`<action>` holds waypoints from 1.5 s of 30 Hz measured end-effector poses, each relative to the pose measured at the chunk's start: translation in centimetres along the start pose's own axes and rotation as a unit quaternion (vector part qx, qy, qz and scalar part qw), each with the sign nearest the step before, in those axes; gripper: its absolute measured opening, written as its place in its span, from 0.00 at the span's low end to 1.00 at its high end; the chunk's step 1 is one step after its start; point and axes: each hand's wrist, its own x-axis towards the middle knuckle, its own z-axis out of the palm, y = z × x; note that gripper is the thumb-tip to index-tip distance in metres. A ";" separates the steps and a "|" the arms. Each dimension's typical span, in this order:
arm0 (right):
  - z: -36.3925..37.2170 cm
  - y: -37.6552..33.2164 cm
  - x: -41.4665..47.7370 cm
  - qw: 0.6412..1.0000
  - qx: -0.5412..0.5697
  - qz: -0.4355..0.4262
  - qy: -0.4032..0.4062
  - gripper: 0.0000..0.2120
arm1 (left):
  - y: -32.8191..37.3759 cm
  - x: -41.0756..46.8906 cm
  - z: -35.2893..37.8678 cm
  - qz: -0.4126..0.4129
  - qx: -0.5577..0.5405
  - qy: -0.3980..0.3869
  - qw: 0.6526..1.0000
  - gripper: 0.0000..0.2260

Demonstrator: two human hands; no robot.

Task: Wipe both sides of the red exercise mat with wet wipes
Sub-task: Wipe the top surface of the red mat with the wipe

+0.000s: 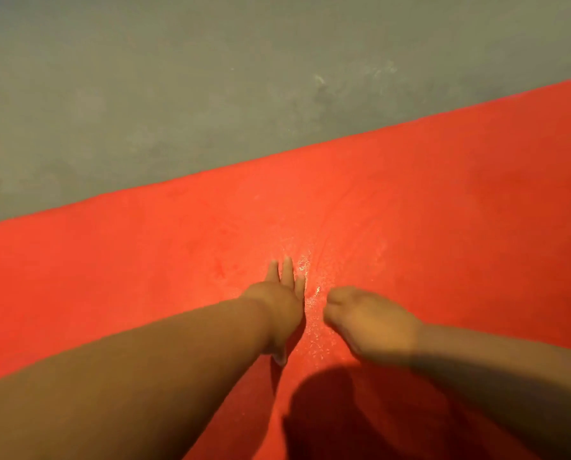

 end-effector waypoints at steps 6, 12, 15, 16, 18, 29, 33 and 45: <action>-3.9 12.4 -2.6 0.885 0.062 0.373 0.270 0.06 | 0.6 -1.0 -0.2 -0.010 0.028 -0.011 0.999 0.63; 0.6 2.9 -1.4 0.947 0.079 0.251 0.185 0.11 | 1.1 -1.2 0.4 -0.063 -0.054 0.008 0.997 0.65; 2.5 -0.4 -2.5 0.995 0.060 0.029 0.079 0.13 | 1.1 -1.7 0.4 -0.066 -0.078 0.026 0.994 0.65; 2.1 0.7 -3.2 0.995 0.059 0.019 0.084 0.12 | 1.1 -1.8 0.5 -0.067 -0.085 0.031 0.994 0.65; 0.6 5.3 -4.6 0.979 0.057 0.122 0.152 0.10 | 1.2 -1.8 0.7 -0.073 -0.096 0.047 0.992 0.64; 4.4 0.4 -8.8 0.989 0.038 0.101 0.102 0.09 | 7.1 -3.7 3.5 -0.092 -0.220 0.100 0.966 0.60; 4.5 1.6 -9.3 0.994 0.036 0.047 0.095 0.12 | 9.1 -4.8 4.8 -0.094 -0.229 0.109 0.963 0.59; 8.0 -6.9 -10.9 0.991 0.103 0.035 0.073 0.13 | 12.9 -9.6 10.1 -0.119 -0.336 0.144 0.923 0.54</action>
